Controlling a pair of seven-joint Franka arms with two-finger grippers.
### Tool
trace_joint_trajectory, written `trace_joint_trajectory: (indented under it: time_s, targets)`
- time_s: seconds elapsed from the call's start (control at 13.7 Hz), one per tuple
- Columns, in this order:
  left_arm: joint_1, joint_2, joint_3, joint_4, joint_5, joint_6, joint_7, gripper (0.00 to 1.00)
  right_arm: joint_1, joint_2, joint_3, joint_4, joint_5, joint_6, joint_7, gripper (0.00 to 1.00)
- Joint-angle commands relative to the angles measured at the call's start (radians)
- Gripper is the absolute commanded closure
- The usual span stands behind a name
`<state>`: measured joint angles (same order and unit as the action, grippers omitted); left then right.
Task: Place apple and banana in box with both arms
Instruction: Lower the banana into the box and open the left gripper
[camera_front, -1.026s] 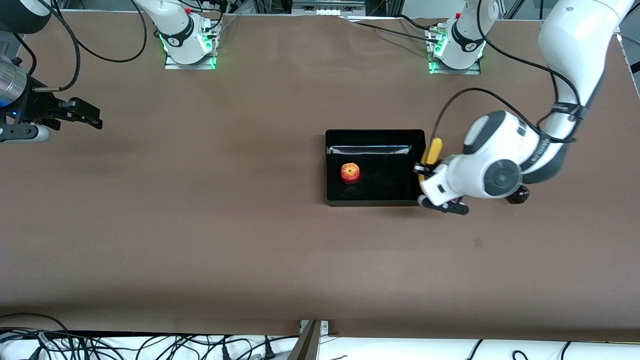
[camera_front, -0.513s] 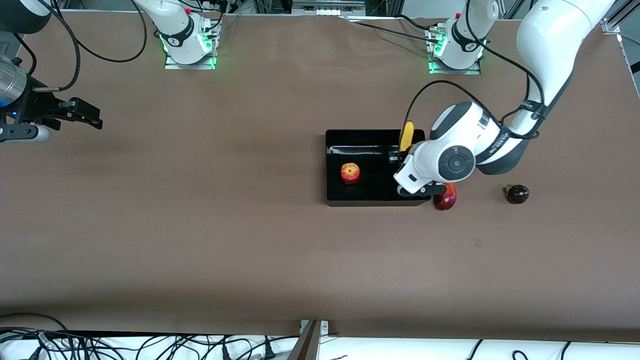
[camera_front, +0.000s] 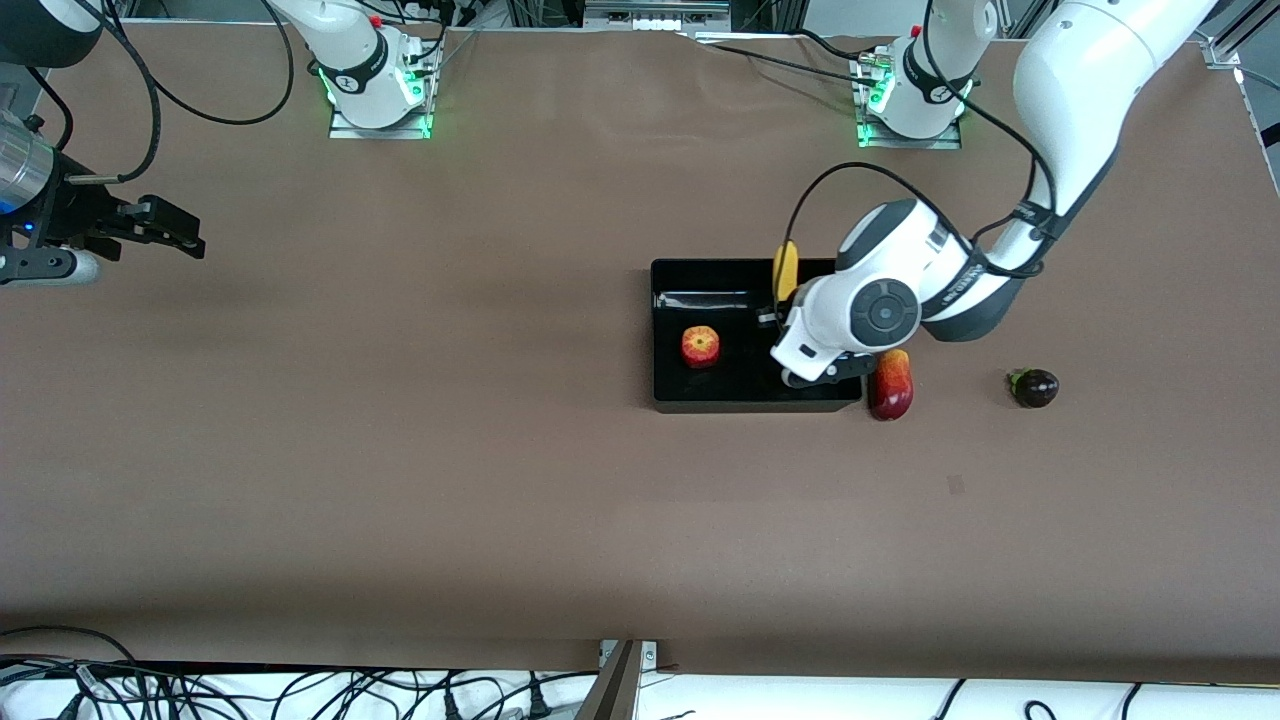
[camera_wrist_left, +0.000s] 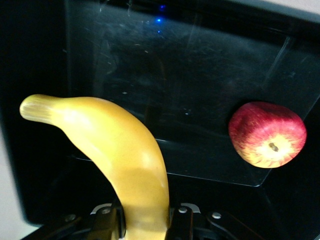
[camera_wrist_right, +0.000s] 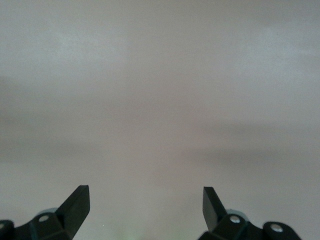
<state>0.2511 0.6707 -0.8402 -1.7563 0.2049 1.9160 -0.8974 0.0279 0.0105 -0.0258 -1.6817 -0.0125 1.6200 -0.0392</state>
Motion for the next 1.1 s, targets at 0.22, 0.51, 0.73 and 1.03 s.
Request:
trace_joint_trajectory:
  time_s: [0.22, 0.51, 0.73, 1.03]
  targets:
    - [-0.043, 0.041, 0.039, 0.014, 0.082, 0.028, -0.028, 1.00, 0.000, 0.006, -0.003, 0.005, -0.004, 0.003, 0.004, 0.00]
    - [-0.043, 0.061, 0.055, 0.015, 0.091, 0.060, -0.029, 1.00, 0.000, 0.006, -0.003, 0.005, -0.003, 0.008, 0.009, 0.00]
    - [-0.044, 0.076, 0.064, 0.037, 0.093, 0.067, -0.029, 1.00, 0.000, 0.006, -0.003, 0.007, -0.003, 0.011, 0.010, 0.00]
    - [-0.105, 0.104, 0.127, 0.089, 0.090, 0.090, -0.032, 1.00, -0.002, 0.012, -0.003, 0.005, 0.000, 0.012, 0.012, 0.00]
